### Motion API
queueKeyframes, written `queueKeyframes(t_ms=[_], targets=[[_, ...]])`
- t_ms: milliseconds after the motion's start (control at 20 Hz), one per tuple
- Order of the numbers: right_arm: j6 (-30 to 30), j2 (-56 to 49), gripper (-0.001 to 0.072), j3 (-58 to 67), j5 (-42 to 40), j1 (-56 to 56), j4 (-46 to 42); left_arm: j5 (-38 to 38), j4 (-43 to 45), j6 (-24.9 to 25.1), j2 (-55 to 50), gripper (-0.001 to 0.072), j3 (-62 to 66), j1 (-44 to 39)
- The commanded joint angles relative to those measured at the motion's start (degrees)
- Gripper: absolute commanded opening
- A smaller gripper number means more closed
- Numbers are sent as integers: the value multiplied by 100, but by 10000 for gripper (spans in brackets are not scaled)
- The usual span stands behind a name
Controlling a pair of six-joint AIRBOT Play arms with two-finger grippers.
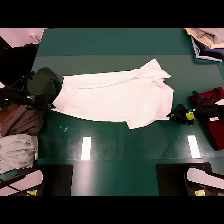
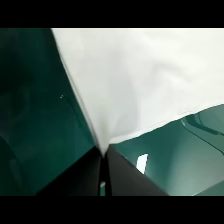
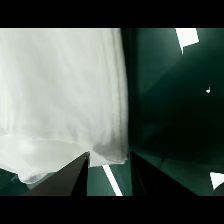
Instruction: Fold the shirts.
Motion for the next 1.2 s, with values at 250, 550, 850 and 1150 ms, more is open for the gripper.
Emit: queueKeyframes(t_ms=[250, 550, 850, 1150], targets=[[-334, -11, 21, 94, 101, -2, -11, 7, -245, -33, 22, 23, 24, 4], [-315, 1176, 19, 2065, 267, -2, 348, 85, -549, -188, 610, 23, 1869, 7], [-205, 2439, 19, 5025, -710, -13, 409, 81, -610, -334, 1331, 24, 5302, 7], [13, 3178, 19, 6802, -1108, -15, -214, 494, -1182, -610, 2022, 24, 6758, 7]])
